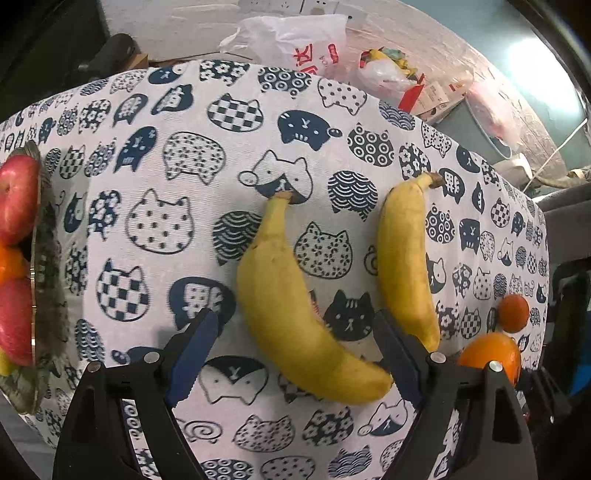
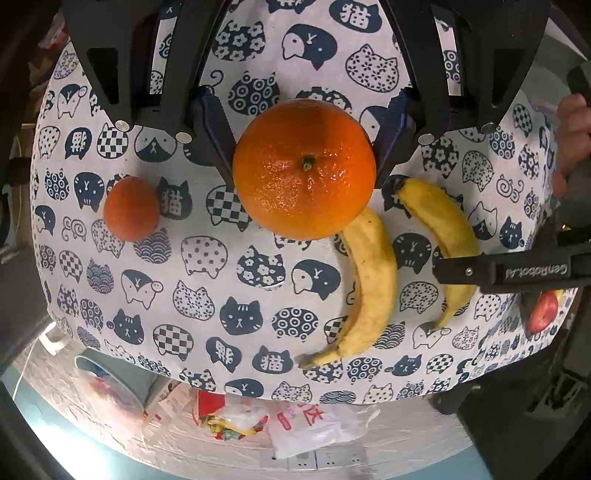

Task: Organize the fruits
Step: 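Grasp a banana at its middle with the left tool while the right tool holds the orange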

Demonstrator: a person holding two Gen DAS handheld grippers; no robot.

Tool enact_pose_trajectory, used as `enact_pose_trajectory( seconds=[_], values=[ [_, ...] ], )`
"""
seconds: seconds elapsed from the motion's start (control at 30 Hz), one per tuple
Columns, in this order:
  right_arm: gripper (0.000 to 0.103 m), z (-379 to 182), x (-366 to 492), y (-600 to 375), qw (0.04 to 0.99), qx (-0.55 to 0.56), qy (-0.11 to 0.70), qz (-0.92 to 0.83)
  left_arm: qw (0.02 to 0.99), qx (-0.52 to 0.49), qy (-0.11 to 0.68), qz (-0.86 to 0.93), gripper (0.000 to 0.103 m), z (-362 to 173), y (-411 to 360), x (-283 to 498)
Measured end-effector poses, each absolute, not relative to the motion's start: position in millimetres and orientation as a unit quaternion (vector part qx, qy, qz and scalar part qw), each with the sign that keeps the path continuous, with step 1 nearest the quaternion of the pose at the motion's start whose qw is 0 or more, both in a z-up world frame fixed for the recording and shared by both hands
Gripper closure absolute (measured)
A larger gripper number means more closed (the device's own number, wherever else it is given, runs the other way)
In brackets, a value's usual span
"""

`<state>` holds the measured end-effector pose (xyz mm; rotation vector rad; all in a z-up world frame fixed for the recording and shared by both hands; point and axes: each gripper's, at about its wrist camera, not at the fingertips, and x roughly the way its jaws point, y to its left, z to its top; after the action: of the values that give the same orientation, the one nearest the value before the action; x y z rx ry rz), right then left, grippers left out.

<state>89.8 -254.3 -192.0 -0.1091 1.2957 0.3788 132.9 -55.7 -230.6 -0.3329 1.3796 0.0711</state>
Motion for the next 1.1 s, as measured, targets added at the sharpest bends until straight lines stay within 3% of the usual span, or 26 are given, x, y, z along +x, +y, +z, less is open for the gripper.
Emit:
enact_pose_trajectory(
  seconds=[0.3, 0.47, 1.1],
  values=[
    [0.034, -198, 100, -261, 0.779, -0.038, 0.603, 0.169, 0.771, -0.098, 0.628, 0.041, 0.017, -240, -72, 130],
    [0.034, -197, 100, -261, 0.779, -0.035, 0.603, 0.168, 0.778, -0.069, 0.623, 0.046, 0.048, -240, -82, 128],
    [0.034, -184, 95, -247, 0.787, -0.039, 0.589, 0.178, 0.791, -0.052, 0.609, -0.023, 0.063, -199, -68, 111]
  ],
)
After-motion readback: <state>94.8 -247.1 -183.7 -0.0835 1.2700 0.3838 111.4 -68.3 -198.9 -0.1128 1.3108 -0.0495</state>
